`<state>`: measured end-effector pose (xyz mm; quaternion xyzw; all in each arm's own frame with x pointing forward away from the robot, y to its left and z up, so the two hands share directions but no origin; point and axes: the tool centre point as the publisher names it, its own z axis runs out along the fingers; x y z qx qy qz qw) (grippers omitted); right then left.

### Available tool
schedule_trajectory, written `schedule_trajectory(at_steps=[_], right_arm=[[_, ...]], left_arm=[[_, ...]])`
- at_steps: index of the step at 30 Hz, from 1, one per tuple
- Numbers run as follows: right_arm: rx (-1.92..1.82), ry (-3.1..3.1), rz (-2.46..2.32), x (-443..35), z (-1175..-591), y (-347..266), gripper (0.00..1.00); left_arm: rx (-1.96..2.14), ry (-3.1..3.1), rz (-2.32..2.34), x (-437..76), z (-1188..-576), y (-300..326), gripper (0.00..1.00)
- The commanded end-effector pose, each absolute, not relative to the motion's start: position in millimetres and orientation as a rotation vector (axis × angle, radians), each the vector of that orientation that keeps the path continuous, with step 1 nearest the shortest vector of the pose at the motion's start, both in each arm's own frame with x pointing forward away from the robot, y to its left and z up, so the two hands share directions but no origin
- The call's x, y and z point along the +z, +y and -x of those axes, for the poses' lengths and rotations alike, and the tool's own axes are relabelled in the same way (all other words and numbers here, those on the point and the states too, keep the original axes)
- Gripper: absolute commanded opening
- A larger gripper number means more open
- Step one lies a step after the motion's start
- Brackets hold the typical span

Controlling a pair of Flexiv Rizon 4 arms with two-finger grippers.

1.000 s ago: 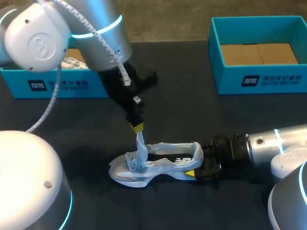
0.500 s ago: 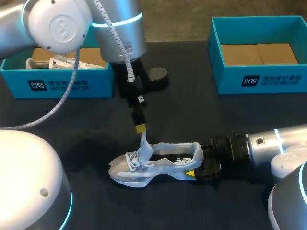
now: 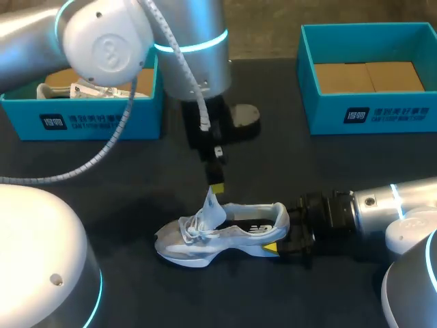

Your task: Take the shoe out of the shoebox, open the shoe tongue, remove and reinsert the insole, then place the shoe into the shoebox

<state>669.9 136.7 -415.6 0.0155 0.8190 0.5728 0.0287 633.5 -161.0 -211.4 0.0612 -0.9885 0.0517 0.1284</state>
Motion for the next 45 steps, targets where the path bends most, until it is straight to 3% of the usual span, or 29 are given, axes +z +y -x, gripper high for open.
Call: schedule_trajectory(at_steps=[1, 10, 22, 32, 45], right_arm=[[1.762, 2.531, -0.049, -416, -670, 138, 0.0], [1.762, 2.531, -0.049, -416, -670, 138, 0.0], [1.762, 2.531, -0.049, -416, -670, 138, 0.0], [1.762, 2.531, -0.049, -416, -670, 138, 0.0], [1.762, 2.531, -0.049, -416, -670, 138, 0.0]], left_arm=[[0.11, -2.878, -0.162, -229, -639, -188, 0.0], [0.139, -2.9, -0.096, -257, -647, -211, 0.0], [0.129, -2.902, -0.101, -258, -649, -211, 0.0], [0.124, -2.879, -0.116, -312, -647, -215, 0.0], [0.134, -2.904, -0.146, -330, -649, -216, 0.0]])
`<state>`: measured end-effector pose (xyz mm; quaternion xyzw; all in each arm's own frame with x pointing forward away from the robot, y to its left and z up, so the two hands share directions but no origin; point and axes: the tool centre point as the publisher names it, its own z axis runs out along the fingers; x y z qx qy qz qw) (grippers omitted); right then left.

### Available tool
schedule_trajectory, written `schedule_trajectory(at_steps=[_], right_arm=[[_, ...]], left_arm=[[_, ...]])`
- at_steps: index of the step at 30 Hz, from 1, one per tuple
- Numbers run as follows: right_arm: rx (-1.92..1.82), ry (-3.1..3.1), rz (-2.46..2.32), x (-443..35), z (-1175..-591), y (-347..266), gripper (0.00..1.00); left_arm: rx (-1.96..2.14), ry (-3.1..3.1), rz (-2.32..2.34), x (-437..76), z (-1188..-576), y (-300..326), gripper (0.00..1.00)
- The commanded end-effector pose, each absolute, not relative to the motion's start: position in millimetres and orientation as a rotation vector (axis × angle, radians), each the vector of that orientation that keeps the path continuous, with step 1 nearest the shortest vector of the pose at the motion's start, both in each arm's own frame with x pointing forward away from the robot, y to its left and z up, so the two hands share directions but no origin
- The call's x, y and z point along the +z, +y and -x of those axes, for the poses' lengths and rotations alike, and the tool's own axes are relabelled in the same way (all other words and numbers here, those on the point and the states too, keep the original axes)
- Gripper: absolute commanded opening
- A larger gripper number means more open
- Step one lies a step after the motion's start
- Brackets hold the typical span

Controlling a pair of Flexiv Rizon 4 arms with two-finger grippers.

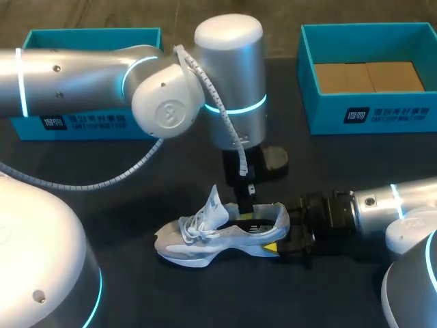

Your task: Take the shoe out of the shoebox, open the shoe tongue, remove and reinsert the insole, then place the shoe into the shoebox

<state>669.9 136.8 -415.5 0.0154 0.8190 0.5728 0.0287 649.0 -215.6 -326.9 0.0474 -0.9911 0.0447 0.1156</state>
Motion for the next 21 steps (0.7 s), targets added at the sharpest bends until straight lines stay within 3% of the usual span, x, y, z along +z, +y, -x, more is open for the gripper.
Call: schedule_trajectory(at_steps=[1, 21], right_arm=[[1.762, 2.531, -0.049, -416, -670, 138, 0.0], [1.762, 2.531, -0.049, -416, -670, 138, 0.0]], left_arm=[[0.137, -2.906, -0.153, -330, -649, -216, 0.0], [0.146, -2.884, -0.194, -347, -652, -208, 0.0]])
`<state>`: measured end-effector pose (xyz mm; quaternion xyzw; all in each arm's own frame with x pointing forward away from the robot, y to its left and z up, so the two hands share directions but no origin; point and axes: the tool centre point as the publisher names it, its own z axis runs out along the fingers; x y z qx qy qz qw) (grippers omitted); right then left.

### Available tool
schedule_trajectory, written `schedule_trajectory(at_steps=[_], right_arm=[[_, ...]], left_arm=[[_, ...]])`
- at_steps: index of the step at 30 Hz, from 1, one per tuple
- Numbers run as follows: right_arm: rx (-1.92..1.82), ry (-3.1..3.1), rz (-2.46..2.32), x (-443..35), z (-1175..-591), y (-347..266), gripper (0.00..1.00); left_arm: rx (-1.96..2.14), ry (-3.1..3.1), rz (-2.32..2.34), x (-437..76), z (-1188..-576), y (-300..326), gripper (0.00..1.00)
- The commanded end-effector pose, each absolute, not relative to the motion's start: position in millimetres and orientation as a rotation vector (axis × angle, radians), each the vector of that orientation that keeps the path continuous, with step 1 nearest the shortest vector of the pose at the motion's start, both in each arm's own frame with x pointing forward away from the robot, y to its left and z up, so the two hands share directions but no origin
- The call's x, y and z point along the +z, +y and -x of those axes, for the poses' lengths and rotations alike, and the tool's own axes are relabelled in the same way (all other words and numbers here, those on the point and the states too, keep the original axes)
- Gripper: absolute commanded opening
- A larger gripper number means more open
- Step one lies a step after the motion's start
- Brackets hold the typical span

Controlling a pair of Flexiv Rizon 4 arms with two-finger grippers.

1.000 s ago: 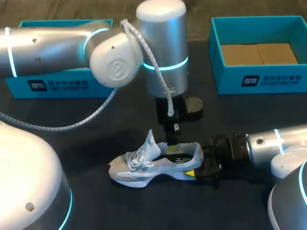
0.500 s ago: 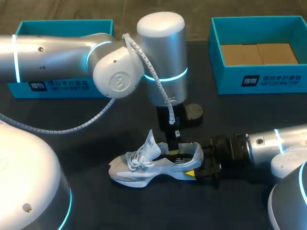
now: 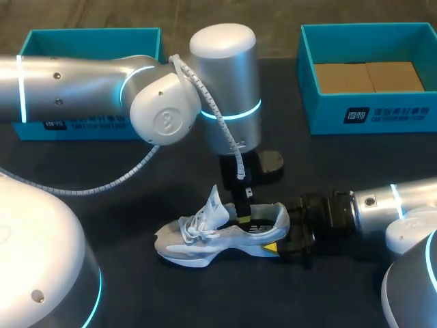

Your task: Take the shoe out of the shoebox, open the shoe tongue, remove and reinsert the insole, then place the shoe into the shoebox

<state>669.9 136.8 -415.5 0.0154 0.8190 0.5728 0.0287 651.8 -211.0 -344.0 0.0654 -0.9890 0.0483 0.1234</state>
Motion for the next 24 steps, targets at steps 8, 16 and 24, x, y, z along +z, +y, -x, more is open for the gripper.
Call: schedule_trajectory(at_steps=[8, 16, 24], right_arm=[[1.762, 2.531, -0.049, -416, -670, 138, 0.0], [1.762, 2.531, -0.049, -416, -670, 138, 0.0], [1.762, 2.531, -0.049, -416, -670, 138, 0.0]], left_arm=[[0.126, -2.877, -0.205, -354, -654, -205, 0.0], [0.064, -2.839, -0.161, -353, -644, -193, 0.0], [-0.018, -2.812, -0.127, -359, -636, -181, 0.0]])
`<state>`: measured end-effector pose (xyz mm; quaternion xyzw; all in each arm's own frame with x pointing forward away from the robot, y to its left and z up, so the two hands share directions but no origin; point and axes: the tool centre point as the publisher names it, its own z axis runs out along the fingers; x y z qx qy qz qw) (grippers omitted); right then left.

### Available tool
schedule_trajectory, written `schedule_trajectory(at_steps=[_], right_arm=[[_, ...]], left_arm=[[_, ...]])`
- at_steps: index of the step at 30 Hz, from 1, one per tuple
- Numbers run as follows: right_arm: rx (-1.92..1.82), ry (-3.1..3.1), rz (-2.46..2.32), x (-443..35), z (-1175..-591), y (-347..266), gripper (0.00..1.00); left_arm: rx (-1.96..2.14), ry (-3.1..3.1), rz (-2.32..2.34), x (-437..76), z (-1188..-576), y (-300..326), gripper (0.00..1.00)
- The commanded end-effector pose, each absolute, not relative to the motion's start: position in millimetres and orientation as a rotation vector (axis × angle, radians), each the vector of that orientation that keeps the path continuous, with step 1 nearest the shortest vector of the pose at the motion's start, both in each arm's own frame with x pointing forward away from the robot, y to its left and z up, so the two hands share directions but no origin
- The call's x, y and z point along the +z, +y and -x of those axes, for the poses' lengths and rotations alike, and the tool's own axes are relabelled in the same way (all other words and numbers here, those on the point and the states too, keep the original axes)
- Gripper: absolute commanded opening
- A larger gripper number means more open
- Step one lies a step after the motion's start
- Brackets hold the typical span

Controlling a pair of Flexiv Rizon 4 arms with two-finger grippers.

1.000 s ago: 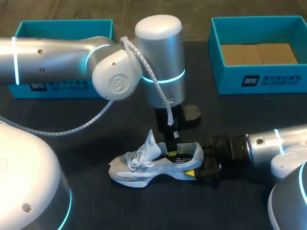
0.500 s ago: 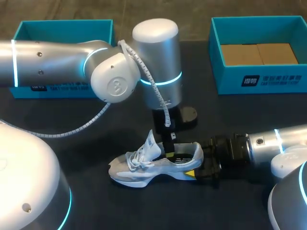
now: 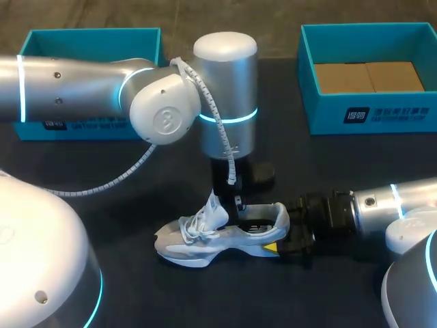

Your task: Take the shoe out of the shoebox, open the shoe tongue, remove and reinsert the insole, then place the shoe into the shoebox

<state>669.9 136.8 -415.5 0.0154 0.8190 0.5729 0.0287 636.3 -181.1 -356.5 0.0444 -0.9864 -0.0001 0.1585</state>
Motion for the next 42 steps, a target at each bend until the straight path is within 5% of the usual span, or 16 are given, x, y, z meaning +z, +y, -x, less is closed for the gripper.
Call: schedule_trajectory(at_steps=[1, 19, 23, 42], right_arm=[[1.762, 2.531, -0.049, -416, -670, 138, 0.0], [1.762, 2.531, -0.049, -416, -670, 138, 0.0], [1.762, 2.531, -0.049, -416, -670, 138, 0.0], [1.762, 2.531, -0.049, -416, -670, 138, 0.0]], left_arm=[[-0.024, -2.806, -0.124, -359, -636, -180, 0.0], [-0.037, -2.77, -0.121, -388, -630, -181, 0.0], [-0.032, -2.786, -0.128, -391, -630, -182, 0.16], [-0.009, -2.897, -0.127, -393, -631, -179, 0.31]])
